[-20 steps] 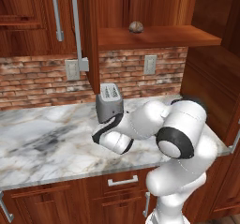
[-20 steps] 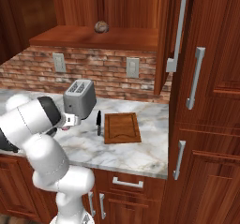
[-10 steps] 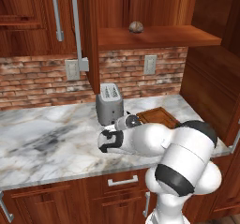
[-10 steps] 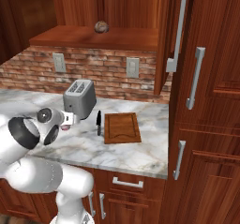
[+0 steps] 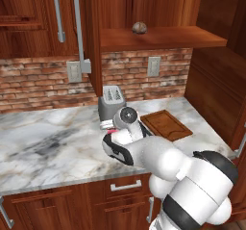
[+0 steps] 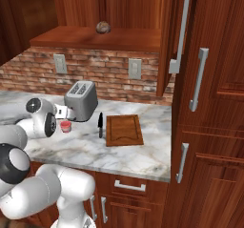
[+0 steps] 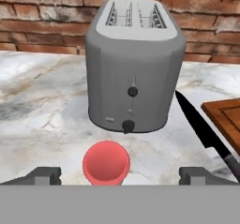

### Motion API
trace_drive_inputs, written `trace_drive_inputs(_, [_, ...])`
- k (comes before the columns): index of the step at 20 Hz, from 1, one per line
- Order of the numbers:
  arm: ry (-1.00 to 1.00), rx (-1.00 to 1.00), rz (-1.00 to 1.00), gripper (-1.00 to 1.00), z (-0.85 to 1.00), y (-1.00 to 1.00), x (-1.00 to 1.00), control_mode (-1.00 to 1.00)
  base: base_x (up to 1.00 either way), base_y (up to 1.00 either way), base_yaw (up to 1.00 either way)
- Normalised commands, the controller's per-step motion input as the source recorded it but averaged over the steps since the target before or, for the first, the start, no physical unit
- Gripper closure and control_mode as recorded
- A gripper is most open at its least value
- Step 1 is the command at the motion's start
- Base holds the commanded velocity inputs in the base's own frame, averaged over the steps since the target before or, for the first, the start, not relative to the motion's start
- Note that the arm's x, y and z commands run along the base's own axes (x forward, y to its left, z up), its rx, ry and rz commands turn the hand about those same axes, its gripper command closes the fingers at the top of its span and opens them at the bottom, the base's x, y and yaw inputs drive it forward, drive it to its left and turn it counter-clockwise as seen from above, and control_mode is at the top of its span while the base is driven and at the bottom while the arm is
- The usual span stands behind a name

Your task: Pick the bread, place it on the cutting board, pick the jam, place it on the counter, and close the cabinet.

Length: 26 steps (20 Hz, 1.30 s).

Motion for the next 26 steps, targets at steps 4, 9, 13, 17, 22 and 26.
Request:
trace_drive_inputs(4, [0.01,0.01,0.0,-1.0,0.23,-0.14,-0.03,-1.0,0.0,0.0,0.0])
trace_drive_inputs(9, [0.02,0.02,0.0,-1.0,0.25,-0.16,0.0,-1.0,0.0,0.0,0.0])
trace_drive_inputs(13, [0.03,0.02,0.0,-1.0,0.19,-0.2,-0.01,-1.0,0.0,0.0,0.0])
trace_drive_inputs(17, [0.05,0.02,0.0,-1.0,0.17,-0.19,-0.01,-1.0,0.0,0.0,0.0])
trace_drive_inputs(22, [0.03,0.02,0.0,-1.0,0.2,-0.24,-0.08,-1.0,0.0,0.0,0.0])
trace_drive_inputs(26, [0.0,0.0,0.0,-1.0,0.23,-0.26,-0.14,-1.0,0.0,0.0,0.0])
